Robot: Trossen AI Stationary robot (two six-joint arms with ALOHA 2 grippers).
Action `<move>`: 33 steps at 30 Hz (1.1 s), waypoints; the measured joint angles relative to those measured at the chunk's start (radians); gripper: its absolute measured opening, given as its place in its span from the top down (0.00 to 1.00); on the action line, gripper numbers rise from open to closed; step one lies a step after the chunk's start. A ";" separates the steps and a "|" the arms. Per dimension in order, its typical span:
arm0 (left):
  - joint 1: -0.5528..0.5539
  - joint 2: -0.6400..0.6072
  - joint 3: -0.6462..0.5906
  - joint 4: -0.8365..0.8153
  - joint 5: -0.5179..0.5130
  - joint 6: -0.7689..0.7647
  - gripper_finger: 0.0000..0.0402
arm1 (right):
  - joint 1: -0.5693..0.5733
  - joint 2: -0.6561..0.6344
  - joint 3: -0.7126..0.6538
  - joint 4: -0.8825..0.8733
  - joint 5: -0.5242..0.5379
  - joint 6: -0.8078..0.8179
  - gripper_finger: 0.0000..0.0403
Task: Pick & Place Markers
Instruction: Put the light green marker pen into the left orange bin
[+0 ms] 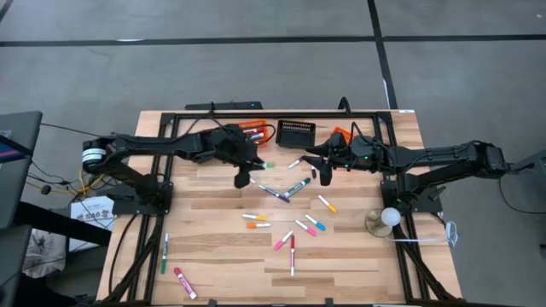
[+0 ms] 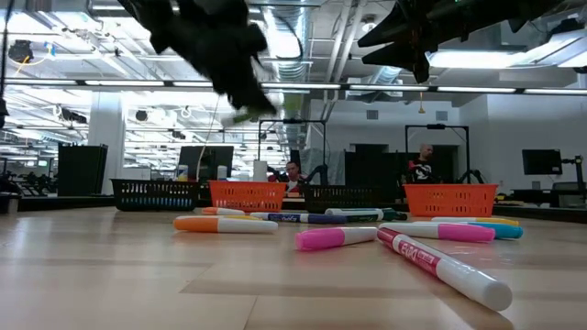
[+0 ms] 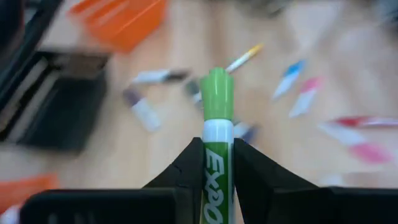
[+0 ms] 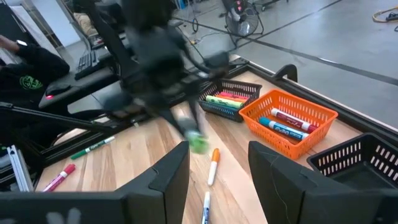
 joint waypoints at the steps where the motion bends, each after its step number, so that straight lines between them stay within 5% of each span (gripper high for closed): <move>1: 0.013 0.025 0.000 -0.001 -0.037 0.020 0.84 | 0.000 0.000 0.000 0.000 0.000 0.000 0.61; 6: 0.124 0.139 0.000 -0.004 -0.124 0.098 0.84 | 0.000 0.000 0.000 0.000 0.000 0.000 0.61; 15: 0.327 0.191 0.022 -0.003 -0.083 0.189 0.84 | 0.000 0.000 0.000 -0.001 0.000 0.000 0.61; 33: 0.382 0.379 0.163 -0.052 -0.072 0.274 0.84 | 0.000 0.000 0.000 -0.001 0.001 0.000 0.61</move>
